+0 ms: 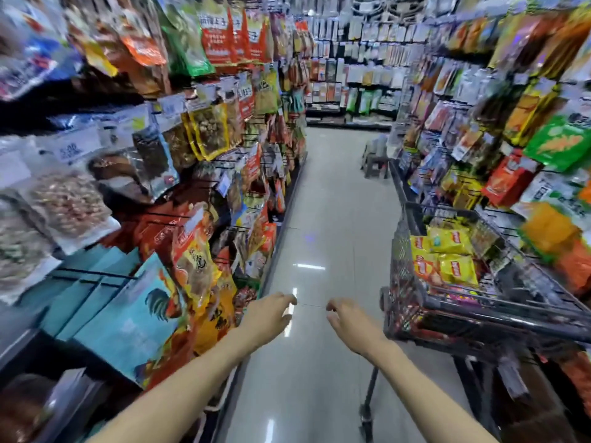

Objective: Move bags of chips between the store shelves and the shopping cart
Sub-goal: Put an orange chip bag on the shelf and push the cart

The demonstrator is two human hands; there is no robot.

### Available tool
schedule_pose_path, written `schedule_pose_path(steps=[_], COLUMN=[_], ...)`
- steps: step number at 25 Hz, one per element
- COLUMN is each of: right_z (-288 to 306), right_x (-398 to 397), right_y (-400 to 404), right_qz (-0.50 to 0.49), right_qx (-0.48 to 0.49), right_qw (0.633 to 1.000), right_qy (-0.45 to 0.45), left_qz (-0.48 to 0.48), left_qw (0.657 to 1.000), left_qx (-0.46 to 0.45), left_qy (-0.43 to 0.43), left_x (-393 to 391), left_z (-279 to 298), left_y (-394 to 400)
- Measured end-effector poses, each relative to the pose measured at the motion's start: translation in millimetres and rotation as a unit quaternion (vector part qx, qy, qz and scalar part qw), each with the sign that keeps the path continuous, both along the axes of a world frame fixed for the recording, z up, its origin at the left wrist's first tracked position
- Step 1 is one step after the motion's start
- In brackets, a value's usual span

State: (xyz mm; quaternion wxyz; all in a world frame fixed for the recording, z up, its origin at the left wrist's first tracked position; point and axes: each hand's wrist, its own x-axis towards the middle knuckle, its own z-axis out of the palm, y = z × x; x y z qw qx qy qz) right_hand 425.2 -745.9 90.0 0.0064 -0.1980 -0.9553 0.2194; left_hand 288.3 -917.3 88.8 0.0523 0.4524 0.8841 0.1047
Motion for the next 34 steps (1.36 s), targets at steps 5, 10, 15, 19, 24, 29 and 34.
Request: schedule_pose_path(steps=[5,10,15,19,24,29,34], right_z=[-10.3,-30.8,-16.6,-9.0,-21.3,-32.8,-29.7], right_x=[-99.0,-158.3,-244.1,-299.8,-329.3,-349.7,-359.7], right_y=[20.6,97.3,238.7,321.3,403.4,513.5,595.1], right_qz=[0.027,0.005,-0.018,-0.055,-0.090,-0.191,-0.318], right_qx=[-0.011,-0.009,0.005,-0.023,-0.057,-0.054,-0.066], right_qw=[1.000,0.999,0.999,0.998,0.994,0.980,0.946], right_qy=[0.000,-0.041,-0.034,-0.017,-0.032,-0.028,0.010], left_qz=[0.014,-0.016,-0.021,-0.011,-0.055,-0.146,-0.247], left_qw=[1.000,1.000,1.000,1.000,0.998,0.987,0.967], left_qx=[0.018,0.004,0.008,0.022,-0.026,-0.037,-0.054], left_qy=[0.008,-0.015,-0.012,-0.004,-0.031,-0.048,-0.039], left_x=[-96.1,-156.1,-239.4,-293.4,-349.7,-404.2,-451.3], left_z=[-2.0,-12.6,3.9,13.9,-6.4,-18.1,-23.2], left_y=[18.1,101.3,221.2,294.9,399.8,537.5,670.2])
